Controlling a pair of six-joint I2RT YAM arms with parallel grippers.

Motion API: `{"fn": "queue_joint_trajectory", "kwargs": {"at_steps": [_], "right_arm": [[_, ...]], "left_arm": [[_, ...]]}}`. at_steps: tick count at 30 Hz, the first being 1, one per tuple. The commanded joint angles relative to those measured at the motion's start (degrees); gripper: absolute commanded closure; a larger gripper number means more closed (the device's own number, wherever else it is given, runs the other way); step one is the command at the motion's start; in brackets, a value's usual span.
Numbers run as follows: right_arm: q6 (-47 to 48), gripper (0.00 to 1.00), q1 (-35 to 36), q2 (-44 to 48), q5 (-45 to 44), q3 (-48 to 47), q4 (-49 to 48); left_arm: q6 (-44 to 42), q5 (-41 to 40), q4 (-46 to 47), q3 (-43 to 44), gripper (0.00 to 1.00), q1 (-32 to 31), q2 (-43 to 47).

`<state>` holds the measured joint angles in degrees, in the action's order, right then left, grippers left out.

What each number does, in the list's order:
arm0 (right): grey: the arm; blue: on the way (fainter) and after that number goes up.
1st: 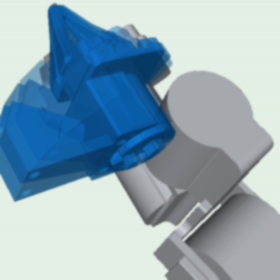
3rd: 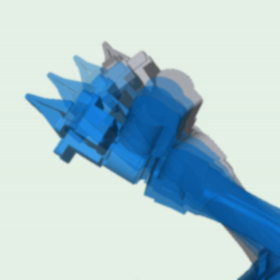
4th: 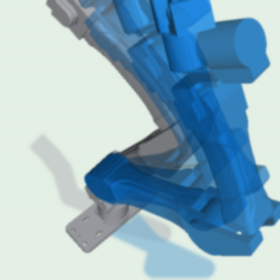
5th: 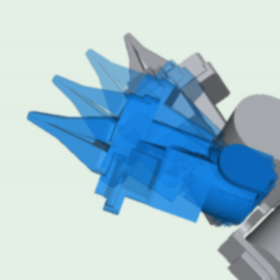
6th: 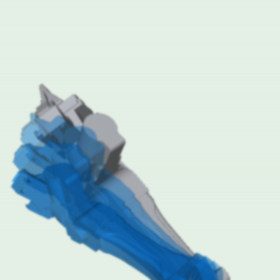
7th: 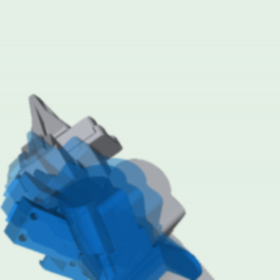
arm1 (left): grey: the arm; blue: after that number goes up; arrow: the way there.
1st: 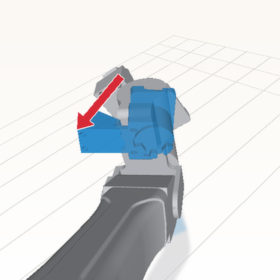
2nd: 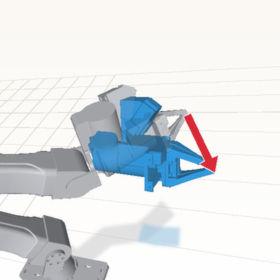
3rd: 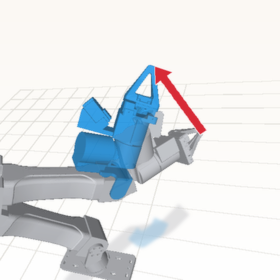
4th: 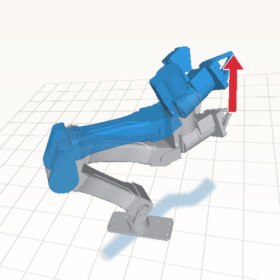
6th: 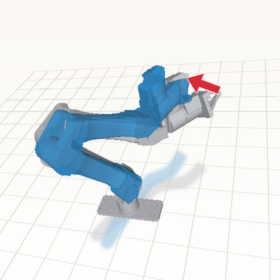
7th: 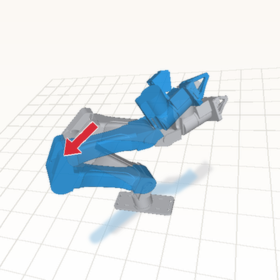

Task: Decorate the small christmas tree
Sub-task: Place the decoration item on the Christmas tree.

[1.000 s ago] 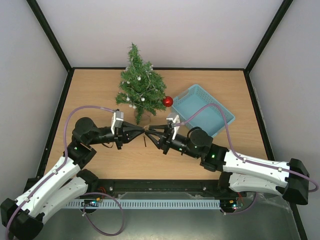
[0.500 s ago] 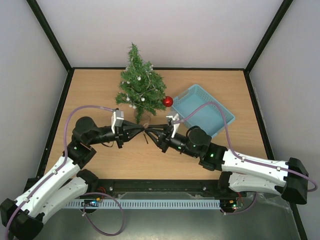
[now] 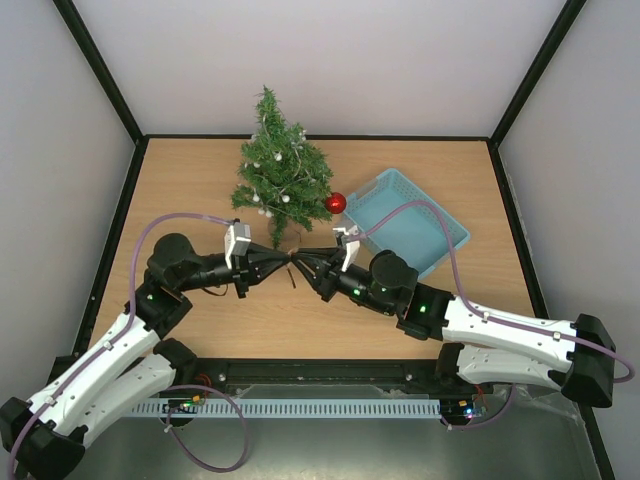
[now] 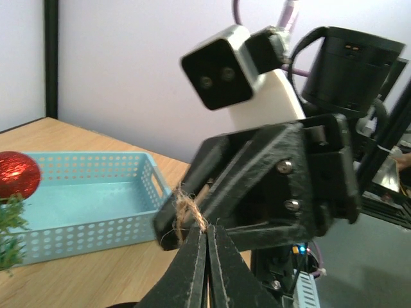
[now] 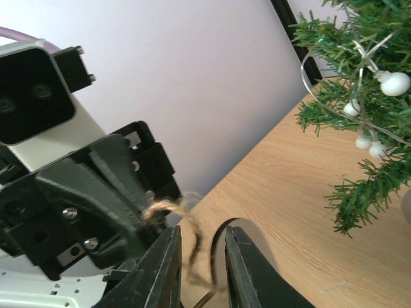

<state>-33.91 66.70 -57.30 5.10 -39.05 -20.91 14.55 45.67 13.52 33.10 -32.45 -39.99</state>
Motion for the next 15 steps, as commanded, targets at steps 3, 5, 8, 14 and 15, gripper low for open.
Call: {"fn": "queue_joint_trajectory", "kwargs": {"at_steps": [3, 5, 8, 14, 15], "right_arm": [[-1.4, 0.80, -0.3, 0.9, -2.8, -1.1, 1.7], [-1.9, 0.79, -0.3, 0.9, -3.7, -1.2, 2.9], [-1.9, 0.78, -0.4, 0.9, -2.4, -1.0, 2.1], [-2.2, 0.75, -0.3, 1.6, 0.4, 0.5, -1.7], [-2.1, 0.75, -0.3, 1.7, 0.7, 0.7, -1.9]], "left_arm": [[-1.2, 2.5, 0.0, 2.8, 0.98, -1.5, 0.8], [-1.1, 1.9, -0.2, 2.9, 0.98, -1.6, 1.0], [-0.7, 2.4, 0.1, 2.9, 0.98, -1.5, 1.1], [-1.1, 2.1, -0.7, 3.1, 0.98, -1.5, 1.0], [-1.4, 2.0, -1.0, 3.3, 0.98, -1.5, 1.0]]}}
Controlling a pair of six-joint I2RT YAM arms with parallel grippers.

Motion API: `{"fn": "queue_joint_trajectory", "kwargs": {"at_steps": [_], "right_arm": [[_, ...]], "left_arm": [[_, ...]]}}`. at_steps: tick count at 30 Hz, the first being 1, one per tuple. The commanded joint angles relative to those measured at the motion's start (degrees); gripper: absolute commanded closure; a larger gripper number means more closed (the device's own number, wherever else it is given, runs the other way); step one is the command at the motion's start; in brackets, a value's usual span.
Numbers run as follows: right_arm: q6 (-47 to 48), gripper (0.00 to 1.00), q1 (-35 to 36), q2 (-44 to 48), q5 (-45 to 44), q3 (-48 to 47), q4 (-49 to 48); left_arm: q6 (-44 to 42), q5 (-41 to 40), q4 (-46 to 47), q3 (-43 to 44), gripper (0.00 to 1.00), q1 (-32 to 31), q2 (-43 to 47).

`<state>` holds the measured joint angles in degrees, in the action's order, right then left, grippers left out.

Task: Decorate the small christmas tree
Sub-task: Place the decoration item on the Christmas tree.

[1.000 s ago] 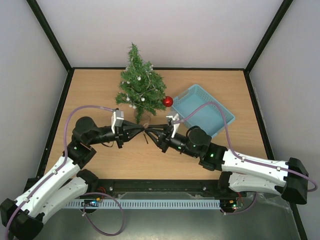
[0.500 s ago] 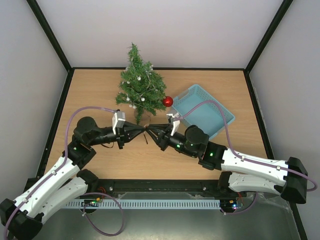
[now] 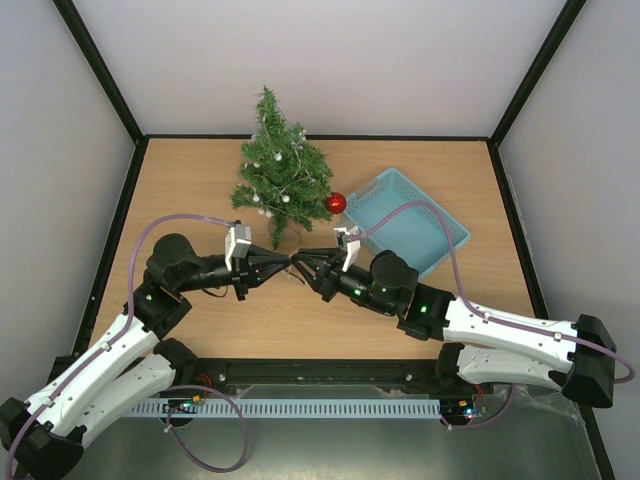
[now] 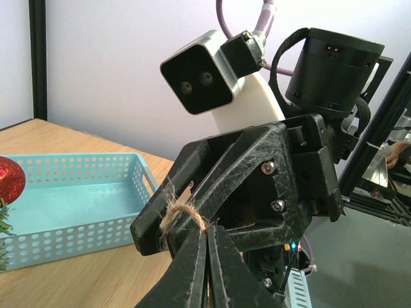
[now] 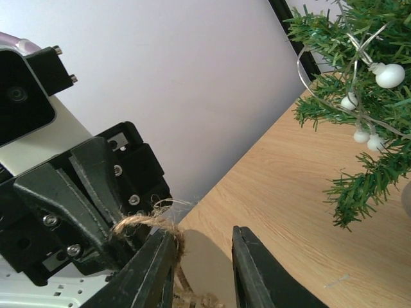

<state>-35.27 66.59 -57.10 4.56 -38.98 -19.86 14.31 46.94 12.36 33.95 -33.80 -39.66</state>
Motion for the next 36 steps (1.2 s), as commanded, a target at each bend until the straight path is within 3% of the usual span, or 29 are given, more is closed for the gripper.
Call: {"fn": "queue_joint_trajectory", "kwargs": {"at_steps": [1, 10, 18, 28, 36], "right_arm": [[-0.6, 0.74, -0.2, 1.6, 1.9, 0.9, -3.4], [2.1, 0.74, -0.3, 0.3, 5.1, 1.5, -6.2], [7.3, 0.98, -0.5, 1.5, 3.3, 1.3, -4.7], [13.5, 0.98, -1.8, 3.5, -5.7, 1.6, 1.5], [15.2, 0.98, -6.8, 0.3, -5.0, 0.8, 1.5]], "left_arm": [[-1.3, 0.8, -0.2, 2.6, 0.98, -0.2, 0.6], [-1.9, 1.1, -1.0, 3.0, 0.98, -0.1, 0.5], [-2.4, -0.1, -1.6, 3.0, 0.98, -0.1, 0.4], [-1.6, -8.8, -2.4, 3.6, 0.98, -0.2, -4.6], [-1.3, -16.5, -1.9, 4.3, 0.98, 0.0, -10.2]]}}
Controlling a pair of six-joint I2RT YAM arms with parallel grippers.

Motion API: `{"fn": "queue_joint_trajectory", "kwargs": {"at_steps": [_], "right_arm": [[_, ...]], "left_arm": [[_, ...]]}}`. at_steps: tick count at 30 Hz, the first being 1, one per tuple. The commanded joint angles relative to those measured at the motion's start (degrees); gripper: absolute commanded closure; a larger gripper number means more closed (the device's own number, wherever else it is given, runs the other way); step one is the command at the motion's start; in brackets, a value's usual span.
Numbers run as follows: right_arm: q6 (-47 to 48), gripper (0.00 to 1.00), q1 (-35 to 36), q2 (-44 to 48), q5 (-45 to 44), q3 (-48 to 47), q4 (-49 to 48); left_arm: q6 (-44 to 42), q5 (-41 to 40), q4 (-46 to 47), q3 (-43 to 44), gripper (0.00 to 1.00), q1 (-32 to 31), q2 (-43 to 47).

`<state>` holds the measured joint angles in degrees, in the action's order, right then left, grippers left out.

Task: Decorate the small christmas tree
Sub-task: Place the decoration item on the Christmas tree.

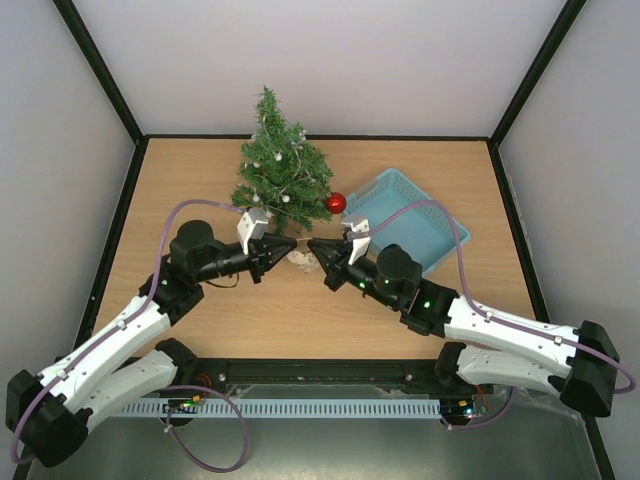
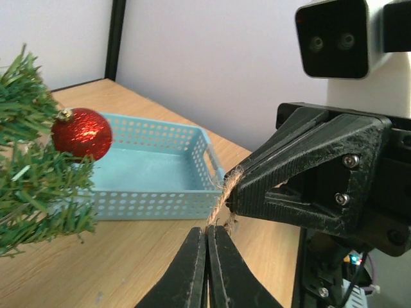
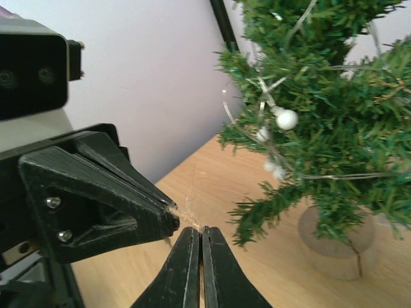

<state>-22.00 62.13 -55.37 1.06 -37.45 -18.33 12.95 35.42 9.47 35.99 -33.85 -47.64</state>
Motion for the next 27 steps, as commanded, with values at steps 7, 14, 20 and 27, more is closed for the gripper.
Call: {"fn": "queue_joint_trajectory", "kwargs": {"at_steps": [7, 14, 20, 27], "right_arm": [[4.3, 0.98, -5.8, -6.3, -1.0, -2.6, -1.1], [5.8, 0.98, -8.0, -9.8, 0.2, -5.1, -2.2], [7.1, 0.98, -9.4, -12.3, 0.8, -7.1, -3.1], [7.5, 0.98, -11.0, -16.0, 1.2, -9.9, -3.1]], "left_arm": [[0.8, -10.0, 3.5, 2.6, 0.98, 0.1, -5.7], [1.4, -13.2, 5.7, 3.7, 0.98, 0.7, -8.2], [1.0, -15.2, 5.8, 4.5, 0.98, 1.8, -9.5], [1.2, -15.9, 6.1, 6.1, 0.98, 3.6, -11.8]]}}
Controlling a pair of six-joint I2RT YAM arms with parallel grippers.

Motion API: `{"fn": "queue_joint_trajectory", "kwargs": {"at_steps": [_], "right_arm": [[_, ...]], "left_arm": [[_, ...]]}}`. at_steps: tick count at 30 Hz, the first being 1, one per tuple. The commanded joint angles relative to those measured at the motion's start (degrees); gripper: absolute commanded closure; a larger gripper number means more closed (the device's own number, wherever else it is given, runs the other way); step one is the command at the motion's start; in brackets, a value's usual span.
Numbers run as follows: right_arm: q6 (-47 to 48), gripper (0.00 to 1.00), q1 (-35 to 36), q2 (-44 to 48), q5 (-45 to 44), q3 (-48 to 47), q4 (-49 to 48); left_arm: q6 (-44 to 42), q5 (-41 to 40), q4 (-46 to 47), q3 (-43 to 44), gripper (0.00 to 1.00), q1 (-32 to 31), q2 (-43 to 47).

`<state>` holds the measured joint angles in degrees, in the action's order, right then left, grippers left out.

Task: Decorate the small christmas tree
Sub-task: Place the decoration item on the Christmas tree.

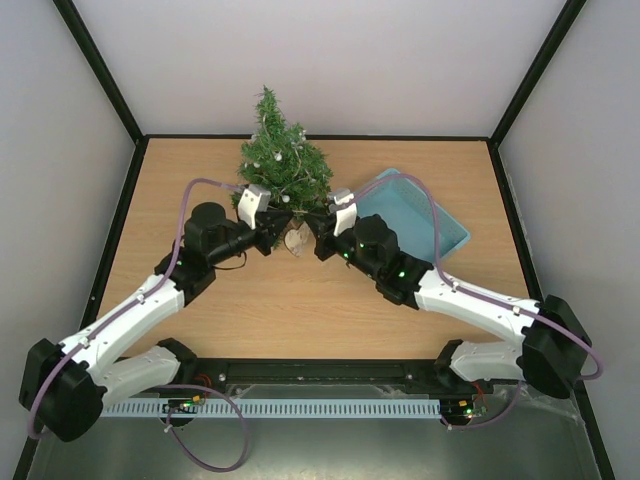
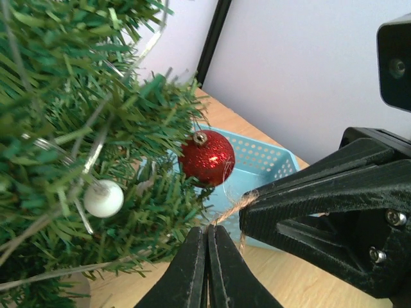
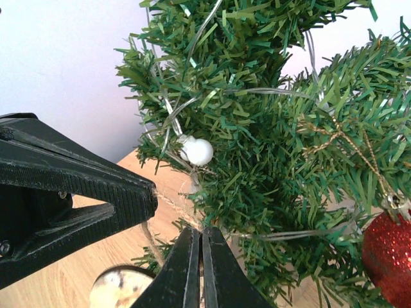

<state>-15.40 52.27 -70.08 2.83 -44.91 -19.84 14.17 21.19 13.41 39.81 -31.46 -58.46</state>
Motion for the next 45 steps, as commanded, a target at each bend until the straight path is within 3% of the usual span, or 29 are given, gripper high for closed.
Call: {"fn": "queue_joint_trajectory", "kwargs": {"at_steps": [1, 19, 31, 45], "right_arm": [[0.8, 0.98, -1.4, -1.5, -0.7, -2.8, -1.6], [0.6, 0.98, -3.9, -5.8, -1.1, -3.4, -3.6], [1.6, 0.98, -3.9, -4.0, -0.2, -2.3, -7.9], [0.0, 0.98, -4.0, -8.7, -2.4, -3.9, -4.7]], "left_arm": [[-0.1, -1.7, 2.3, 2.5, 0.98, 1.4, -1.3], [-2.1, -2.1, 3.1, 4.0, 0.97, 2.2, -6.0], [-1.8, -1.1, 5.6, 4.7, 0.98, 2.1, -3.5], [-3.2, -3.7, 0.5, 4.7, 0.98, 2.2, -6.4]]}}
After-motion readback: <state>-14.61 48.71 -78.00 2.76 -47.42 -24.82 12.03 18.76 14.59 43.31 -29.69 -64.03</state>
